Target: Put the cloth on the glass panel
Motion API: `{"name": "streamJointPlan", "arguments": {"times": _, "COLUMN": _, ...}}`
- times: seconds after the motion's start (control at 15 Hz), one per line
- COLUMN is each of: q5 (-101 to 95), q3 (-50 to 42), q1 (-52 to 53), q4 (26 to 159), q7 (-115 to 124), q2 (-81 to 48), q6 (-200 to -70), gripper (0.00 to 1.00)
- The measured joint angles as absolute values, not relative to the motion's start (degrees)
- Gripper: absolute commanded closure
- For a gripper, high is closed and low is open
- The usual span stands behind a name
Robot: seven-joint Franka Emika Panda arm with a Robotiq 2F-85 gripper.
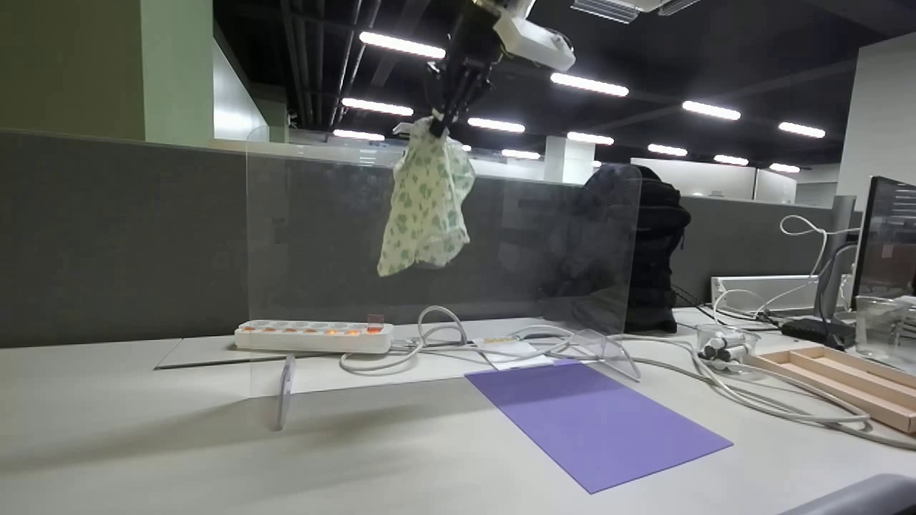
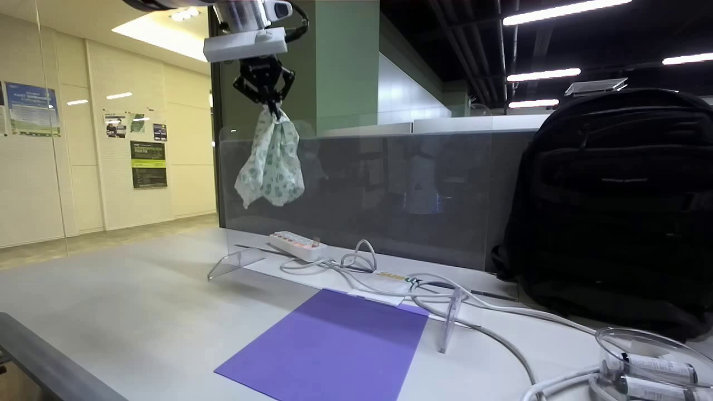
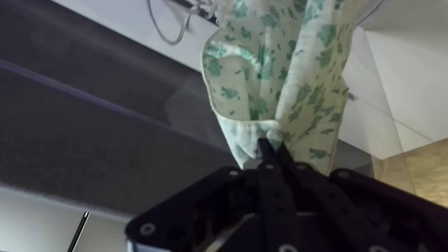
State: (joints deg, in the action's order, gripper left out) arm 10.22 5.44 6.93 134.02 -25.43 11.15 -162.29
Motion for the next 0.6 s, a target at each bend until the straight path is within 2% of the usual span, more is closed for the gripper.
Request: {"name": "streamJointPlan", "arguments": {"times": 0.6, "q5": -1.9, "q3": 4.7, "q1": 2.8, "q4": 124.6, "q7": -14.0, "q2": 9.0, "q6": -162.4, "gripper": 0.99}}
